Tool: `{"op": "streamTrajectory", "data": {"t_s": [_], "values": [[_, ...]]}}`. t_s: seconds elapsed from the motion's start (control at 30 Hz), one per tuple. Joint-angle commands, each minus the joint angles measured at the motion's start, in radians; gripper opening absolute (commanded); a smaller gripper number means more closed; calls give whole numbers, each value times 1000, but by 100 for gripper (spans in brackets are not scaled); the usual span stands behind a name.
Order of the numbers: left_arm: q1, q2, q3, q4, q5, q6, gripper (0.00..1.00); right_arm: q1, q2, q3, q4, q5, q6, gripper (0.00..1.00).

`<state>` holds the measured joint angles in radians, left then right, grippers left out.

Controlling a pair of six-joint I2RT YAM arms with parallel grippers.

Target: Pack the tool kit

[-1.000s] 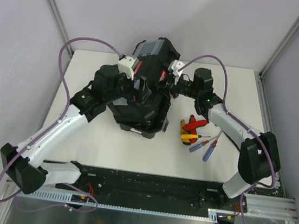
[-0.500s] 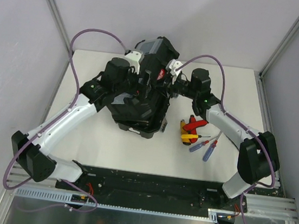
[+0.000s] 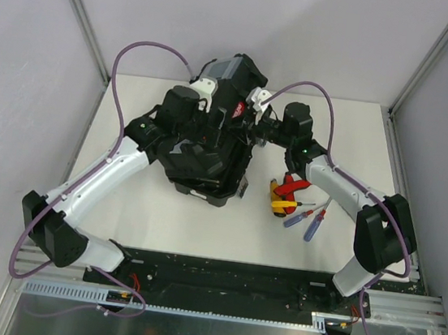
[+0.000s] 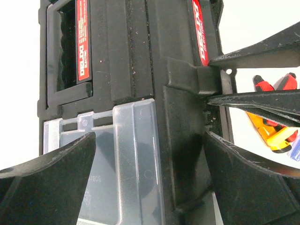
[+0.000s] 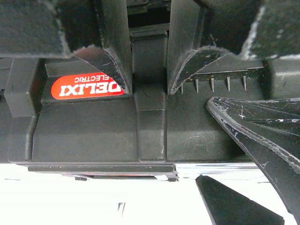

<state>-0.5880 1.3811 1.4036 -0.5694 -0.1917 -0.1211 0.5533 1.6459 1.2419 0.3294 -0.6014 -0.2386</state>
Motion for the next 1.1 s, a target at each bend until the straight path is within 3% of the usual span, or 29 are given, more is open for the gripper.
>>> {"op": "streamTrajectory", "data": {"t_s": [0.0, 0.33, 0.67, 0.9, 1.07], "values": [[-3, 14, 63, -22, -33, 18, 99, 11, 0, 81, 157, 48, -4, 0], [34, 17, 114, -35, 14, -11, 99, 16, 22, 115, 178, 66, 14, 0], [20, -122, 149, -32, 38, 129, 99, 25, 59, 166, 201, 102, 50, 0], [-70, -277, 39, -16, 286, 201, 88, 28, 85, 209, 206, 99, 72, 0], [-204, -372, -135, 60, 306, 181, 80, 29, 92, 212, 202, 98, 77, 0]]}}
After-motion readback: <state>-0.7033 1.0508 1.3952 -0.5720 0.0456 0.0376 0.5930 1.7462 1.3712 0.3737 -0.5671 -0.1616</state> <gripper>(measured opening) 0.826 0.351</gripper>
